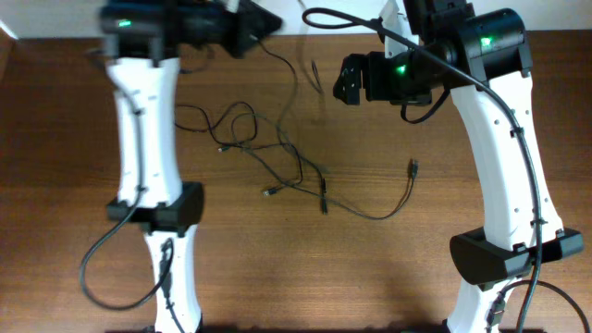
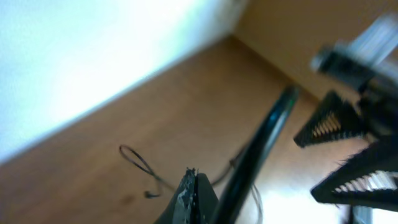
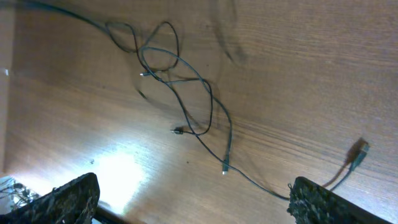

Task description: Untangle cables

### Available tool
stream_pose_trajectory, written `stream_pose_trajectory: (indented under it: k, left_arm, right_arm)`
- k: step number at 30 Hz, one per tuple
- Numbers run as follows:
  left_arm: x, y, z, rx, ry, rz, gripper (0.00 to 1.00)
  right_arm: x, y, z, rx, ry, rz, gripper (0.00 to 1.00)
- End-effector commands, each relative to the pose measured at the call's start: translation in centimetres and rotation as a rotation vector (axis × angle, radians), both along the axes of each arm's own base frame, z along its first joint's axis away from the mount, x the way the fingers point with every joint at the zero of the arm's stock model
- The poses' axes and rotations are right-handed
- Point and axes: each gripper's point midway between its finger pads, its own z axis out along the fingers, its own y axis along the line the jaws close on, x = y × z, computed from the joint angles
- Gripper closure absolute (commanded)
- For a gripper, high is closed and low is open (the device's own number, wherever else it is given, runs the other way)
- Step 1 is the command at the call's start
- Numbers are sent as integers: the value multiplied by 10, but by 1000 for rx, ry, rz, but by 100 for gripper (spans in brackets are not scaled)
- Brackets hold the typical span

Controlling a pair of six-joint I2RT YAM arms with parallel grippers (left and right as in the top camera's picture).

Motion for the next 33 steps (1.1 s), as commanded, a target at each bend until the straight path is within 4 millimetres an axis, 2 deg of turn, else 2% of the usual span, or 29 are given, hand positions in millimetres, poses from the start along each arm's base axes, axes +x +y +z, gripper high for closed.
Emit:
stream_pose_trajectory:
  k: [1, 2, 3, 4, 5, 6, 7, 8, 9, 11, 14, 16, 17, 19, 21, 23, 26, 28, 31, 33]
  left_arm:
    - [-21, 94, 86, -34, -148, 303, 100]
    - [-26, 147, 105, -3, -198, 481, 100]
    - [-35, 192, 116, 35, -231, 623, 100]
    - [-40, 224, 117, 61, -232, 722, 100]
    - [-45, 265, 109, 79, -182, 867, 100]
    - [-57, 315, 88, 70, -46, 1096, 100]
    - [-76, 357, 63, 57, 108, 1331, 100]
    - [-115, 410, 31, 91, 283, 1637, 100]
    - [-132, 439, 18, 139, 337, 1744, 100]
    - [-159, 480, -8, 190, 449, 1906, 100]
    - [-209, 543, -63, 139, 671, 2159, 100]
    - [-236, 563, -87, 101, 769, 2235, 100]
    - [-243, 568, -98, 54, 809, 2258, 100]
    - [-238, 569, -130, -123, 913, 2169, 94]
    - [-234, 571, -141, -143, 934, 2151, 1]
    - [-238, 575, -141, -110, 925, 2179, 1]
    - [-259, 583, -140, -57, 936, 2322, 1]
    - [-296, 591, -139, 15, 952, 2601, 1]
    - [-305, 586, -160, 2, 1030, 2683, 1]
    - [-305, 584, -183, 89, 1084, 2679, 1]
  right_arm:
    - [0, -6, -2, -40, -6, -13, 1]
    - [0, -6, -3, -41, -3, -13, 1]
    - [0, -6, -3, -41, -2, -13, 1]
    - [0, -6, -3, -41, -2, -13, 1]
    - [0, -6, -3, -41, -2, -13, 1]
    - [0, -6, -3, -42, -2, -13, 1]
    - [0, -6, -3, -41, -2, -12, 1]
    - [-1, -6, -3, -42, 1, -12, 1]
    - [-3, -7, -4, -50, 2, 4, 1]
    - [-7, -8, -7, -63, 15, 19, 1]
    - [-9, -9, -7, -68, 19, 27, 1]
    - [-9, -9, -7, -68, 20, 27, 1]
    - [-9, -9, -7, -68, 20, 27, 1]
    - [-9, -9, -8, -69, 22, 27, 1]
    - [-10, -9, -8, -71, 26, 27, 1]
    - [-10, -9, -8, -71, 26, 27, 1]
    - [-10, -9, -8, -71, 26, 27, 1]
    - [-10, -9, -8, -71, 26, 27, 1]
    - [-10, -9, -8, -72, 24, 31, 1]
    - [-10, -10, -8, -83, 14, 49, 1]
